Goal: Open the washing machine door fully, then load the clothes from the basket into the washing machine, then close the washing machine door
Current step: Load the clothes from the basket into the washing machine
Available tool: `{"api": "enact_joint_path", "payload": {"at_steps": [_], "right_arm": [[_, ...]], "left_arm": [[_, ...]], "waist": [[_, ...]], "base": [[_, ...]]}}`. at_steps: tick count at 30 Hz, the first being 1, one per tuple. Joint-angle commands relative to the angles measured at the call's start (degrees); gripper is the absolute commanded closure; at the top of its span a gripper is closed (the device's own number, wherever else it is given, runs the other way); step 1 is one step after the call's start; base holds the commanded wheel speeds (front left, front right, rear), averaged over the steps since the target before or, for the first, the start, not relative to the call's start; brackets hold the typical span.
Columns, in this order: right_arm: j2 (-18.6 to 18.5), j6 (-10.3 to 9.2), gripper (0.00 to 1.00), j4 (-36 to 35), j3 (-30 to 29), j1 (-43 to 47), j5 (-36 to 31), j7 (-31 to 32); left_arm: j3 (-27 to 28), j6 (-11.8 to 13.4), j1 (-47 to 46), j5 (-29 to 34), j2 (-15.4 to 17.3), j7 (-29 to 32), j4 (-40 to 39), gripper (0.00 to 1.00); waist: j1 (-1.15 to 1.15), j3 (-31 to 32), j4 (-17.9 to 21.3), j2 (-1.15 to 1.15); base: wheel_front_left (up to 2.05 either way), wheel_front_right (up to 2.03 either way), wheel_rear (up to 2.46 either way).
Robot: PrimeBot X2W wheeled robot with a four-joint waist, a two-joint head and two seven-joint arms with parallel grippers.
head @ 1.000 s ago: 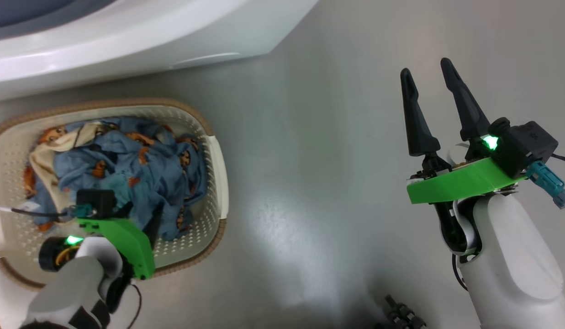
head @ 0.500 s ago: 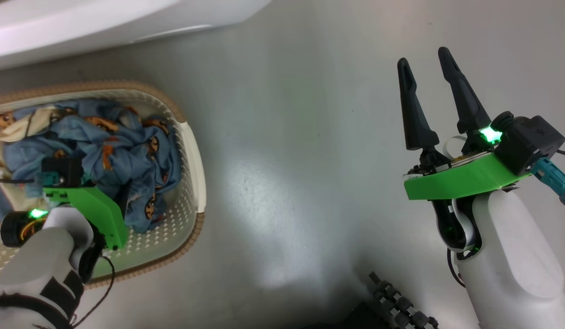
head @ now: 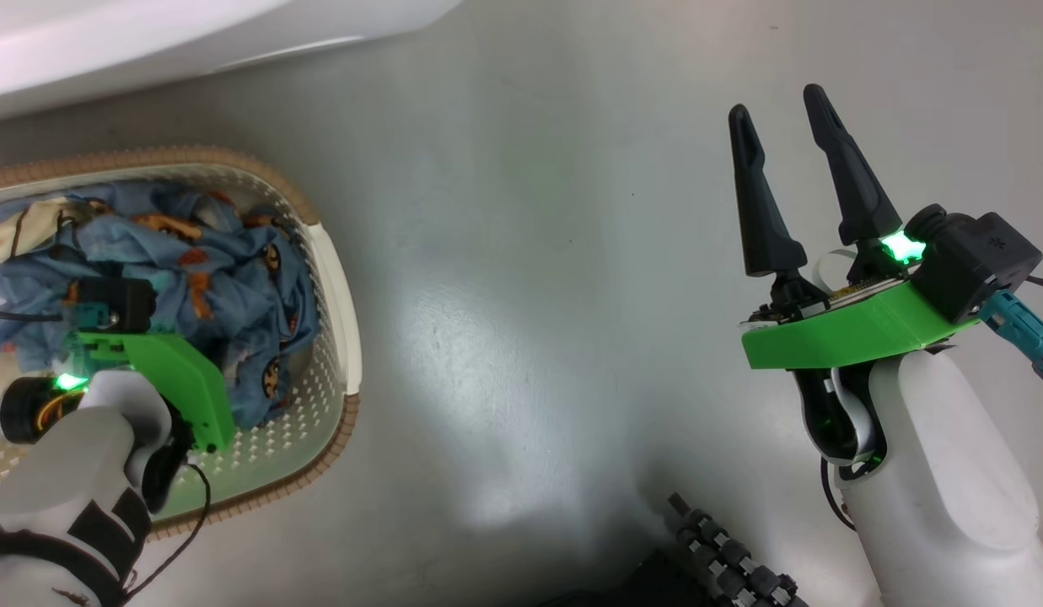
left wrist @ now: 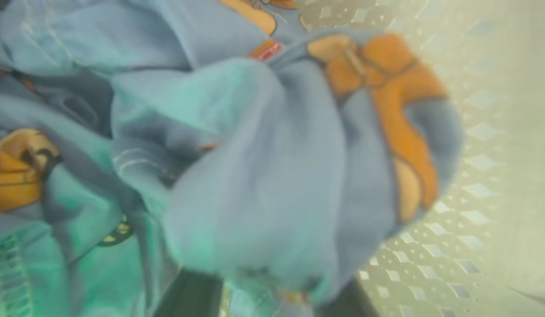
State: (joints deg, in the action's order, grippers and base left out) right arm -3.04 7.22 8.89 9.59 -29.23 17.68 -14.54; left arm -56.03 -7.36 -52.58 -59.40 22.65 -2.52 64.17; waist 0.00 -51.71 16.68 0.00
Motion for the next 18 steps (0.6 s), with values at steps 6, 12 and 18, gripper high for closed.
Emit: {"api": "enact_joint_path", "payload": {"at_steps": [6, 12, 18], "right_arm": [[0.2, 0.26, 0.00, -0.8, 1.2, 0.3, 1.1, -0.5], [0.2, 0.26, 0.00, -0.4, 1.2, 0.2, 1.6, -0.5], [0.2, 0.26, 0.00, 0.7, 1.8, -0.4, 2.1, -0.5]], "left_arm": [[-0.7, -0.1, 1.6, -3.0, 2.0, -2.2, -2.3, 1.00], [-1.9, -0.1, 2.7, -4.8, 1.5, -4.6, -3.6, 1.00], [-3.5, -0.1, 4.2, -7.0, 1.3, -7.5, -5.2, 1.00]], "waist": [[0.00, 1.9, -1.0, 0.00], [0.00, 4.3, -2.5, 0.00], [0.00, 7.6, -4.0, 0.00]], "base": [[0.00, 0.00, 0.00], [0.00, 0.00, 0.00], [0.00, 0.00, 0.00]]}}
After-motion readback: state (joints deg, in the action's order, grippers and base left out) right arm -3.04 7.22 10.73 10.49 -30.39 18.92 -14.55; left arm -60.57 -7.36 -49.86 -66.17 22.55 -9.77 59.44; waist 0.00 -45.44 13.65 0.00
